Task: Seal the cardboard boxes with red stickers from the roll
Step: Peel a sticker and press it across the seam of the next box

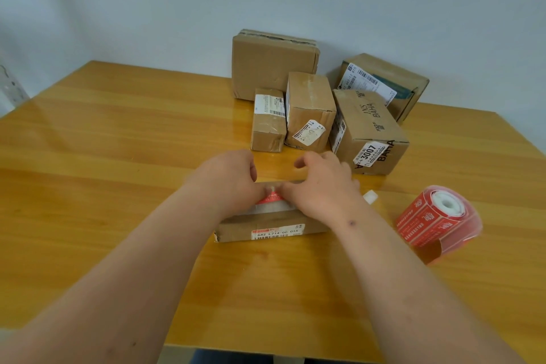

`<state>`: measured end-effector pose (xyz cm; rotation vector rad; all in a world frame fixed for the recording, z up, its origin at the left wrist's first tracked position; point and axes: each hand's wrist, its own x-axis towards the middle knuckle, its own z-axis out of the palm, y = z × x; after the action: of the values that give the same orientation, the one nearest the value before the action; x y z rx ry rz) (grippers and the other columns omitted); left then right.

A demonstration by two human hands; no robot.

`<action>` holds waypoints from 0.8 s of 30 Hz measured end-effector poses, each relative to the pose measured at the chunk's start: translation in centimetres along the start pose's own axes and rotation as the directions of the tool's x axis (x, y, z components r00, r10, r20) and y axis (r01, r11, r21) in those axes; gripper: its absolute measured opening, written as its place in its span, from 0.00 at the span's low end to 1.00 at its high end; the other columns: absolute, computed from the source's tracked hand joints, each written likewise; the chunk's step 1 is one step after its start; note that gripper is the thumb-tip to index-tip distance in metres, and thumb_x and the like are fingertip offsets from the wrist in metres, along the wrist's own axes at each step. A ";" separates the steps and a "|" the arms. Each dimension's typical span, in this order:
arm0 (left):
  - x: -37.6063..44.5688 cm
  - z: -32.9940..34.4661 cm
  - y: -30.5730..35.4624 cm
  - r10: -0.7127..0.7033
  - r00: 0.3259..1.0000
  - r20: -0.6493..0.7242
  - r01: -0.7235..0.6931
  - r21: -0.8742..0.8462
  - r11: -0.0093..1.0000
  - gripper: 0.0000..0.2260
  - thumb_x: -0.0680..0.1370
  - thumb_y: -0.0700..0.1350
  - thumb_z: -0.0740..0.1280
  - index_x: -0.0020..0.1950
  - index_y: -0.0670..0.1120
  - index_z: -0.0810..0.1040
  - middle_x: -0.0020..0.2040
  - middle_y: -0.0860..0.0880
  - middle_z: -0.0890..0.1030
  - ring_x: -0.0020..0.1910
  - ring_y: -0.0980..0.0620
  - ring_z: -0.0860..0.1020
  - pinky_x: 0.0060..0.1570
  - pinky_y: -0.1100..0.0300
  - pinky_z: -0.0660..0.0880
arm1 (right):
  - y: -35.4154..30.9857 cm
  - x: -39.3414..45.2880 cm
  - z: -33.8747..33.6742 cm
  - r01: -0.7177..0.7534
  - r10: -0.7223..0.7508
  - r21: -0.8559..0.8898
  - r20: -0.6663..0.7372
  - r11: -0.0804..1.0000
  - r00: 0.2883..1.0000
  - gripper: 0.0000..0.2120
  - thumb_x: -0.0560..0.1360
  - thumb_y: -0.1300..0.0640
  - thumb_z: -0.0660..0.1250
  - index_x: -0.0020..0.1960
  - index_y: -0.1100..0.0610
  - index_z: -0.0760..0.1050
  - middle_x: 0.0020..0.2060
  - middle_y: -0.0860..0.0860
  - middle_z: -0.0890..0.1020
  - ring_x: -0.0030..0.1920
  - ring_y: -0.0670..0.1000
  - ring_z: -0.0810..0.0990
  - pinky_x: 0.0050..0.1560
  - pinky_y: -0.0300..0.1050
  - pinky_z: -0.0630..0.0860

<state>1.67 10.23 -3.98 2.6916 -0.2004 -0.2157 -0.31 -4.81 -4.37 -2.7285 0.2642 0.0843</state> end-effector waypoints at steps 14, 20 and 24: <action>-1.5 0.2 -1.2 0.039 0.999 -0.035 -0.045 -0.166 0.985 0.14 0.71 0.50 0.73 0.51 0.53 0.71 0.46 0.52 0.75 0.40 0.54 0.74 0.37 0.58 0.71 | 2.0 -1.5 -0.1 0.050 -0.079 0.341 0.070 0.939 0.994 0.18 0.71 0.49 0.69 0.60 0.47 0.74 0.56 0.46 0.74 0.54 0.46 0.73 0.46 0.40 0.70; -2.1 1.2 -0.5 0.016 0.993 -0.117 -0.031 -0.129 0.991 0.16 0.69 0.56 0.73 0.49 0.54 0.70 0.45 0.54 0.72 0.43 0.51 0.74 0.42 0.54 0.74 | 1.6 -2.1 0.6 0.072 -0.090 0.329 0.042 0.942 0.995 0.22 0.69 0.46 0.71 0.61 0.47 0.72 0.54 0.44 0.71 0.54 0.45 0.71 0.48 0.39 0.67; -2.3 1.0 -1.3 0.013 0.993 -0.121 -0.042 -0.237 0.971 0.13 0.71 0.47 0.72 0.49 0.54 0.70 0.46 0.53 0.73 0.41 0.54 0.74 0.38 0.57 0.73 | 2.4 -2.1 0.3 0.047 -0.073 0.385 0.053 0.922 0.996 0.17 0.72 0.50 0.68 0.60 0.46 0.73 0.56 0.45 0.74 0.55 0.46 0.73 0.47 0.40 0.69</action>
<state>-0.65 11.35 -5.14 2.4508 -0.1643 -0.0650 -2.81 -6.51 -5.37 -2.3352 0.1579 0.0945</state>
